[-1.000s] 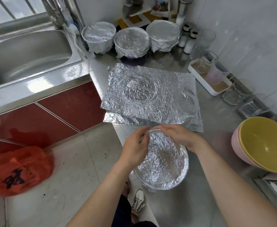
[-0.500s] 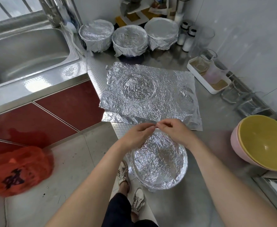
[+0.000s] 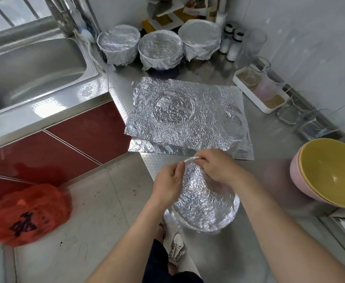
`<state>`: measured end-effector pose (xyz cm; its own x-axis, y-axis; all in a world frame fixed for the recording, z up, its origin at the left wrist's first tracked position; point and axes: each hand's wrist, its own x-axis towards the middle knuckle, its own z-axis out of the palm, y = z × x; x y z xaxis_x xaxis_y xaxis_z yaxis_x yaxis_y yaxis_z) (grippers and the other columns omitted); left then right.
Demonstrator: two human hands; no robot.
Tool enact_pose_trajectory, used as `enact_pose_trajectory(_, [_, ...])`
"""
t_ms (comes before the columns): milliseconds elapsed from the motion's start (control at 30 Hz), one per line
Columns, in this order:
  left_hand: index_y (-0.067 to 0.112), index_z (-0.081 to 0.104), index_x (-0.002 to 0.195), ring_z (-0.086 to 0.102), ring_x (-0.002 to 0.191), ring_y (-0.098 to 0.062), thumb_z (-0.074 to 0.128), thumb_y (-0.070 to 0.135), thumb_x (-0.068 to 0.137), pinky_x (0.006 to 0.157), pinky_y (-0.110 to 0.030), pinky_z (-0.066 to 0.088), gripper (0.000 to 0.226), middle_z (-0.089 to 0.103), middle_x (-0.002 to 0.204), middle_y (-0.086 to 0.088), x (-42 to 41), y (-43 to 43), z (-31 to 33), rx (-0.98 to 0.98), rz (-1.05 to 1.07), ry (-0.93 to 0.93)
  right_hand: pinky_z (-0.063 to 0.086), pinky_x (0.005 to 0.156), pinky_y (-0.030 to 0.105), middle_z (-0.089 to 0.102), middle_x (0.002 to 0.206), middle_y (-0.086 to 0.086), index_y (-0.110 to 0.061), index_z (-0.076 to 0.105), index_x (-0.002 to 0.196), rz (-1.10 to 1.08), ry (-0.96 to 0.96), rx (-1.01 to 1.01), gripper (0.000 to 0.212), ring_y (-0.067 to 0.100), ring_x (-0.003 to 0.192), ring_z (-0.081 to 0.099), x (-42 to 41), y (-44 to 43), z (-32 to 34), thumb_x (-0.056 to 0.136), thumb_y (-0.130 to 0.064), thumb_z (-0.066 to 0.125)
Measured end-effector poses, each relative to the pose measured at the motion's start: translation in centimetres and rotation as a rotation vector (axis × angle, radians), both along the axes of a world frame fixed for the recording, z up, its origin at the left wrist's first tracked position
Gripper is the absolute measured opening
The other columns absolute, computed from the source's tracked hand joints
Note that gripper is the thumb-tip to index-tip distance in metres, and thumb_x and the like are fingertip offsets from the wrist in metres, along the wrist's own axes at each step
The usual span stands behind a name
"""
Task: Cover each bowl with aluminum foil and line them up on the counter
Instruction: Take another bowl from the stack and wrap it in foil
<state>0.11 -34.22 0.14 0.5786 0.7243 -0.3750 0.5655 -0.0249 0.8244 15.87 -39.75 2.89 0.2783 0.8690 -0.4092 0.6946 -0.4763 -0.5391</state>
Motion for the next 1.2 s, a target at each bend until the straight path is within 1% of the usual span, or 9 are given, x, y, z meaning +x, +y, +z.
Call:
enact_pose_trajectory(200, [0.009,0.06,0.089,0.06,0.079,-0.025,0.036,0.035,0.103,0.072,-0.042,0.046,0.037,0.066,0.08,-0.004,-2.1,-3.1,1.1,0.057,0.141,0.096,0.024,0.106,0.047,0.061,0.109,-0.012,-0.035,0.064,0.106,0.286,-0.156,0.014,0.016,0.013,0.112,0.05,-1.0,2.4,0.7,0.096,-0.039,0.052])
enact_pose_trajectory(333, [0.02,0.057,0.101,0.064,0.087,-0.023,0.041,0.028,0.1,0.082,-0.043,0.051,0.018,0.068,0.086,0.001,-2.5,-3.7,1.6,-0.03,0.165,0.107,0.004,0.116,0.053,0.027,0.156,-0.006,-0.04,0.04,0.14,0.328,-0.271,0.017,0.047,0.014,0.146,0.016,-2.0,2.2,0.7,0.095,-0.046,0.05])
enact_pose_trajectory(433, [0.038,0.047,0.11,0.067,0.087,-0.019,0.045,0.027,0.097,0.086,-0.043,0.053,0.017,0.066,0.08,0.009,-2.4,-4.2,2.1,-0.124,0.145,0.112,0.001,0.117,0.051,0.014,0.16,-0.006,-0.037,0.027,0.147,0.165,-0.297,0.107,0.054,0.013,0.148,0.005,-1.7,0.8,0.6,0.097,-0.046,0.044])
enact_pose_trajectory(633, [0.041,0.041,0.114,0.07,0.083,-0.022,0.048,0.039,0.074,0.083,-0.049,0.055,0.041,0.072,0.09,-0.002,-3.0,-4.8,1.9,-0.237,0.066,0.138,0.029,0.111,0.036,0.045,0.146,0.008,-0.012,0.043,0.142,-0.555,-0.127,0.364,0.048,0.026,0.136,0.038,-0.3,-6.2,0.1,0.096,-0.022,0.053])
enact_pose_trajectory(767, [0.037,0.045,0.127,0.069,0.092,-0.018,0.051,0.043,0.073,0.09,-0.047,0.053,0.055,0.069,0.103,0.008,-3.5,-5.2,2.0,-0.317,0.171,0.106,0.03,0.101,0.025,0.045,0.145,0.008,-0.012,0.04,0.142,-0.914,0.264,0.306,0.043,0.021,0.132,0.042,-1.7,-9.4,-1.2,0.1,-0.02,0.043])
enact_pose_trajectory(867, [0.029,0.055,0.116,0.069,0.082,-0.02,0.052,0.019,0.09,0.088,-0.043,0.055,0.027,0.071,0.096,-0.002,-3.6,-5.7,2.7,-0.377,0.293,0.065,0.034,0.086,0.014,0.055,0.122,0.002,-0.006,0.049,0.131,-0.929,0.402,0.347,0.032,0.015,0.112,0.05,-3.4,-9.8,-1.6,0.103,-0.015,0.036])
enact_pose_trajectory(967, [0.02,0.06,0.11,0.054,0.056,-0.018,0.047,0.006,0.093,0.063,-0.034,0.048,0.026,0.065,0.08,-0.011,-3.3,-6.1,3.0,-0.459,0.365,0.005,0.036,0.068,0.029,0.051,0.083,0.015,0.005,0.053,0.1,-0.962,0.41,0.373,0.025,0.024,0.076,0.045,-4.6,-9.5,-2.1,0.102,-0.012,0.034])
enact_pose_trajectory(1100, [0.005,0.059,0.11,0.041,0.042,-0.012,0.042,-0.005,0.092,0.047,-0.025,0.036,0.026,0.053,0.061,-0.005,-3.7,-6.6,3.1,-0.521,0.423,-0.031,0.033,0.058,0.022,0.045,0.074,0.004,-0.008,0.052,0.086,-0.933,0.416,0.377,0.025,0.011,0.064,0.038,-5.0,-9.0,-1.8,0.102,-0.012,0.033])
enact_pose_trajectory(1200, [-0.003,0.056,0.107,0.054,0.064,-0.024,0.043,-0.009,0.09,0.065,-0.037,0.046,0.022,0.062,0.074,-0.016,-4.2,-6.9,3.4,-0.606,0.469,-0.073,0.029,0.051,0.015,0.037,0.069,-0.003,-0.02,0.04,0.073,-0.866,0.415,0.379,0.032,0.007,0.06,0.032,-5.0,-8.1,-1.3,0.103,-0.011,0.032])
